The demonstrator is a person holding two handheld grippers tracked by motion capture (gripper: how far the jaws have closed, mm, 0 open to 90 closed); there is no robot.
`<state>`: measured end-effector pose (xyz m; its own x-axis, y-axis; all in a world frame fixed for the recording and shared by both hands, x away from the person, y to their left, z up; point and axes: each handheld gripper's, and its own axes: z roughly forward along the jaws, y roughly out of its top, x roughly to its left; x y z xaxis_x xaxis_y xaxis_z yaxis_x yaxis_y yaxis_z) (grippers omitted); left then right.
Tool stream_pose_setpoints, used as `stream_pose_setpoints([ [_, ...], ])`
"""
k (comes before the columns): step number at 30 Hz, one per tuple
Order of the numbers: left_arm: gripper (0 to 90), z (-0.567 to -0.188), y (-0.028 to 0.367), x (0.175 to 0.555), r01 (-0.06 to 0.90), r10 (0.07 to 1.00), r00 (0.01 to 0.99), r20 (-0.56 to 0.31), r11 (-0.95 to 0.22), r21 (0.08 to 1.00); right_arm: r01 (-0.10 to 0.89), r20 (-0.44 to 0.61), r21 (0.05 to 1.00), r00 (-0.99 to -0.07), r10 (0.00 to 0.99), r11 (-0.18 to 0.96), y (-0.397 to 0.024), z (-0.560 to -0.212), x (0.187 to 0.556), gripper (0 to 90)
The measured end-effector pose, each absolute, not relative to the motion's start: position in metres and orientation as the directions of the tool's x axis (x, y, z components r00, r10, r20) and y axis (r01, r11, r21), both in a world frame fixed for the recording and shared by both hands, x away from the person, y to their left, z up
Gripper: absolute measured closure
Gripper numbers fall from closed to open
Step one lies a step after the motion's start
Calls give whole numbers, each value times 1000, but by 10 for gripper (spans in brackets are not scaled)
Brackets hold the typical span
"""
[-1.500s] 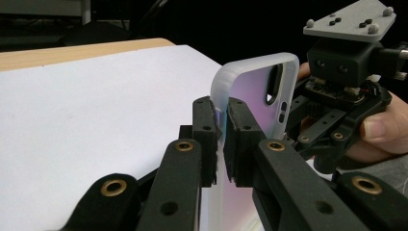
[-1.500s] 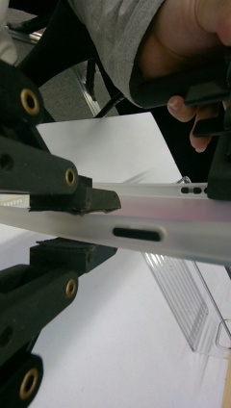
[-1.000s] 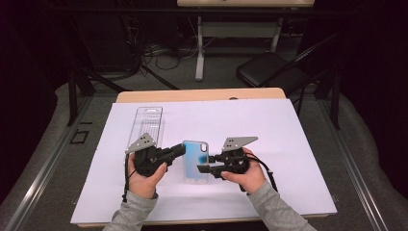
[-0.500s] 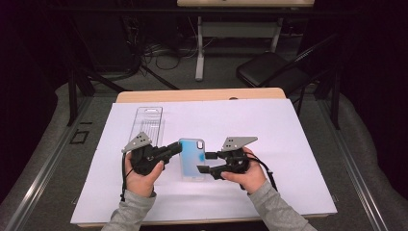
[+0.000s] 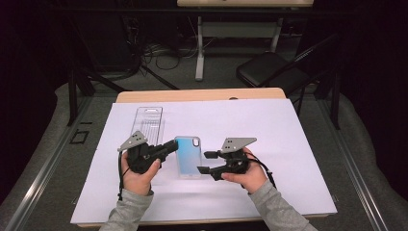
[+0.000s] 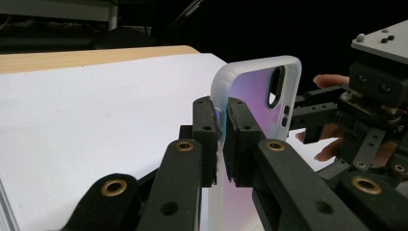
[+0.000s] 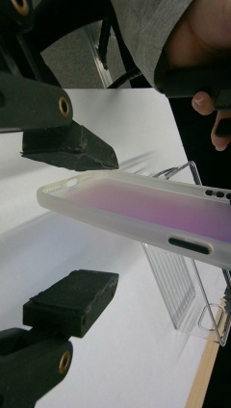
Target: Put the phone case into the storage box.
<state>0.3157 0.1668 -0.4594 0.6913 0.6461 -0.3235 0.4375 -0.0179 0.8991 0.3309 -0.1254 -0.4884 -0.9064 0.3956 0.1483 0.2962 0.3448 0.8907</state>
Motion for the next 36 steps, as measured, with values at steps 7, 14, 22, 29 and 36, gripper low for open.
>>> stream_pose_setpoints([
  [7,846,-458,171,317,432,656,682,-324,-4,902,293,147,893,-908,392,343,-126,-488,330,410],
  [14,846,-457,176,318,429,661,676,-325,6,903,301,140,882,-903,407,364,-128,-487,332,420],
  [22,846,-455,181,318,427,668,666,-333,25,904,327,151,864,-894,422,383,-131,-488,335,419],
  [29,846,-453,189,318,421,678,654,-335,42,906,325,160,867,-899,408,377,-135,-488,338,339],
  [36,846,-449,197,319,411,686,645,-337,60,910,357,187,860,-886,425,365,-138,-487,339,188],
])
